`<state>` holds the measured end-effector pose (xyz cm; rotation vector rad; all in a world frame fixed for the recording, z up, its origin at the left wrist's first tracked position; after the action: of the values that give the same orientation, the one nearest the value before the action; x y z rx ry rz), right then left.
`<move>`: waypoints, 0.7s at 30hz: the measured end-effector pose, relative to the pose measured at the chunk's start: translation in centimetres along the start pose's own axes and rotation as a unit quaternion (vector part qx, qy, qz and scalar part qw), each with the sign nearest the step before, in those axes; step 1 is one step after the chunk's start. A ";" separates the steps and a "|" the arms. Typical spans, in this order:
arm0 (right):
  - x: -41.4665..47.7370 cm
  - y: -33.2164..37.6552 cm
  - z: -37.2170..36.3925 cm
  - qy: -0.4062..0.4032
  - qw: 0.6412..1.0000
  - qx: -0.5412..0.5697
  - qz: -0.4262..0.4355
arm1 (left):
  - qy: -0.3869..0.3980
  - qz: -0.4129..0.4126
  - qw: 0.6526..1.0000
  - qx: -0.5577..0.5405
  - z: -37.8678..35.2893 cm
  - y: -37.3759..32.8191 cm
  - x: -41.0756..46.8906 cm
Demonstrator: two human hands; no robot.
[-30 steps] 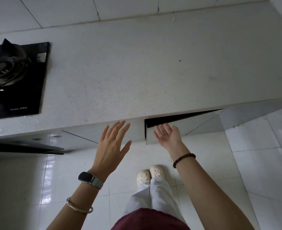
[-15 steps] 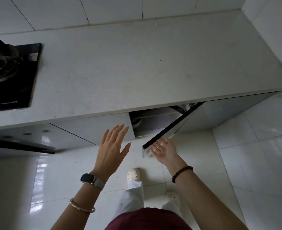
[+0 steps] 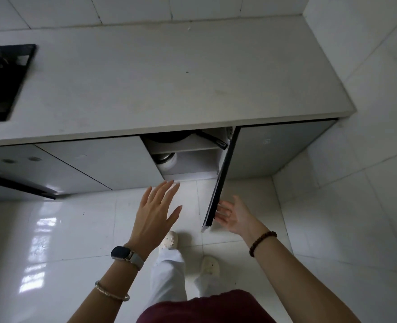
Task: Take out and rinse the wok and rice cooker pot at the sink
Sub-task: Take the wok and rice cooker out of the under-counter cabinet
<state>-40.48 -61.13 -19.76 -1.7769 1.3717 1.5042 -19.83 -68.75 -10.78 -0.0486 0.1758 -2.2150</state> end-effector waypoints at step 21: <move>-1.2 9.9 11.8 -0.095 0.976 -0.172 0.095 | 0.036 -0.070 0.997 -0.027 -4.0 -10.0 3.0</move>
<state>-54.65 -55.10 -19.82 -1.6740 1.2730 2.0635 -29.88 -64.74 -13.37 -0.0112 0.2795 -2.3527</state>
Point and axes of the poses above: each hand's wrist, its own x-axis towards the middle knuckle, its own z-axis out of the back of the hand, y = z × x, the point moved 4 cm from there along x, towards the middle knuckle, and after that the axes turned 9 degrees about x, right-handed, at the moved point
